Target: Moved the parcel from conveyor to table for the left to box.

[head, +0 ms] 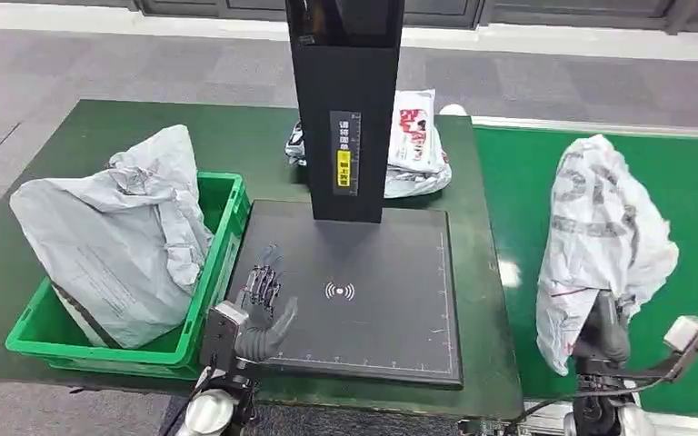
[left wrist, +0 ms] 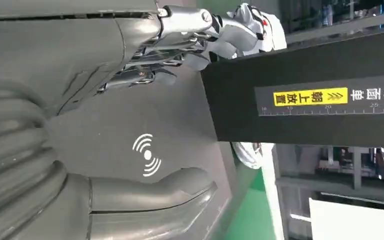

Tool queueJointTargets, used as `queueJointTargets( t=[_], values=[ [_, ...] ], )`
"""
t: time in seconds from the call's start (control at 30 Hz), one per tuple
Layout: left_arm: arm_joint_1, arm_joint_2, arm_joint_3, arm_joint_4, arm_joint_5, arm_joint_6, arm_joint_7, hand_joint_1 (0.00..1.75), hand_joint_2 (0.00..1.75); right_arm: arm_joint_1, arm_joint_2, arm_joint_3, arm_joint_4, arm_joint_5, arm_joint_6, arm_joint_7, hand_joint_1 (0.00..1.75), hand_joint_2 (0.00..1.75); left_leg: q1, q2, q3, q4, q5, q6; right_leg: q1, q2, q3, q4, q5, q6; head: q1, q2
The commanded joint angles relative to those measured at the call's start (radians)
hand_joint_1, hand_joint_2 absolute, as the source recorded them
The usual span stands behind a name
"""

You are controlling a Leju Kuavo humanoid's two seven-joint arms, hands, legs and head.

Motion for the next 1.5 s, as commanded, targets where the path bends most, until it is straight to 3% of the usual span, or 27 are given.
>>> queueJointTargets(
  t=[0.03, 0.3, 0.53, 0.73, 0.83, 0.87, 0.9, 0.93, 0.97, 1.17, 1.33, 1.37, 1.5],
  values=[
    [0.012, -0.032, 0.085, -0.019, -0.028, -0.008, 0.025, 0.0, 1.75, 0.09, 0.072, 0.217, -0.501, 0.057, -0.074, -0.018, 1.75, 1.75, -0.001, 0.004, -0.002, 0.0, 0.0, 0.0, -0.001, 0.004, -0.004, 0.002, 0.001, 0.0, 0.0, 0.0],
    [0.002, -0.03, 0.079, 0.007, -0.033, -0.013, 0.026, 0.0, 1.75, 0.043, 0.061, 0.312, -0.444, 0.076, -0.056, 0.016, 1.75, 1.75, -0.002, 0.003, -0.002, -0.002, 0.002, 0.001, -0.002, 0.005, -0.005, 0.0, 0.002, 0.0, 0.0, 0.0],
    [-0.052, -0.027, 0.03, 0.046, -0.031, -0.016, 0.04, 0.0, 1.75, -0.145, 0.066, 0.602, -0.015, 0.148, -0.121, 0.168, 1.75, 1.75, -0.001, 0.01, 0.0, -0.004, 0.004, 0.0, -0.001, 0.012, -0.005, -0.002, 0.006, -0.001, 0.0, 0.0],
    [-0.049, -0.022, 0.026, 0.042, -0.028, -0.009, 0.042, 0.0, 1.75, -0.15, 0.052, 0.641, 0.009, 0.146, -0.159, 0.138, 1.75, 1.75, -0.001, 0.002, -0.001, -0.002, 0.005, -0.002, -0.001, 0.004, -0.004, 0.001, 0.002, -0.001, 0.0, 0.0],
    [-0.051, -0.018, 0.02, 0.04, -0.027, -0.005, 0.047, 0.0, 1.75, -0.177, 0.051, 0.737, 0.098, 0.219, -0.13, 0.244, 1.75, 1.75, -0.001, 0.0, -0.001, -0.002, 0.005, -0.002, -0.001, 0.003, -0.003, 0.0, 0.002, -0.001, 0.0, 0.0],
    [-0.052, -0.016, 0.017, 0.041, -0.026, -0.002, 0.051, 0.0, 1.75, -0.184, 0.063, 0.766, 0.139, 0.257, -0.148, 0.242, 0.68, 1.75, -0.001, 0.002, 0.0, -0.004, 0.005, -0.002, -0.001, 0.005, -0.003, -0.001, 0.003, -0.001, 0.0, 0.0],
    [-0.049, -0.015, 0.019, 0.038, -0.026, 0.009, 0.055, 0.0, 1.75, -0.183, 0.074, 0.789, 0.17, 0.279, -0.162, 0.245, 0.0, 1.75, 0.0, 0.004, 0.0, -0.003, 0.004, -0.002, -0.001, 0.006, -0.003, 0.001, 0.002, -0.001, 0.0, 0.0],
    [-0.039, -0.01, 0.017, 0.03, -0.027, 0.018, 0.056, 0.0, 1.75, -0.176, 0.073, 0.82, 0.192, 0.313, -0.182, 0.251, 0.0, 1.75, -0.001, 0.004, 0.0, -0.004, 0.005, -0.002, -0.001, 0.007, -0.004, 0.0, 0.003, -0.001, 0.0, 0.0],
    [-0.031, -0.005, 0.015, 0.026, -0.026, 0.019, 0.056, 0.0, 1.75, -0.164, 0.067, 0.835, 0.196, 0.329, -0.194, 0.254, 0.0, 0.0, 0.0, 0.005, 0.0, -0.003, 0.004, -0.003, 0.0, 0.007, -0.003, 0.0, 0.003, -0.001, 0.0, 0.0],
    [-0.022, 0.009, 0.026, 0.024, -0.021, 0.036, 0.048, 0.0, 1.75, -0.125, 0.04, 0.847, 0.181, 0.361, -0.215, 0.251, 0.0, 0.0, -0.001, -0.001, 0.0, -0.008, 0.007, -0.002, -0.001, 0.003, -0.003, -0.004, 0.004, -0.001, 0.0, 0.0],
    [-0.032, 0.001, 0.033, 0.01, -0.034, 0.057, 0.061, 0.0, 1.75, -0.178, 0.063, 0.838, 0.338, 0.353, -0.244, 0.27, 0.0, 0.0, 0.0, 0.0, -0.003, -0.002, 0.004, -0.002, 0.0, 0.002, -0.005, 0.001, 0.001, -0.001, 0.0, 0.0],
    [-0.03, 0.002, 0.034, 0.006, -0.036, 0.057, 0.064, 0.0, 0.0, -0.183, 0.067, 0.839, 0.368, 0.364, -0.258, 0.267, 0.0, 0.0, 0.0, 0.001, -0.003, -0.002, 0.004, -0.002, -0.001, 0.003, -0.005, 0.001, 0.002, -0.001, 0.0, 0.0],
    [-0.02, 0.012, 0.031, 0.007, -0.049, 0.056, 0.07, 0.0, 0.0, -0.168, 0.059, 0.835, 0.41, 0.372, -0.265, 0.236, 0.0, 0.0, 0.0, 0.0, -0.003, -0.002, 0.004, -0.002, -0.001, 0.002, -0.005, 0.001, 0.001, -0.001, 0.0, 0.0]
  ],
)
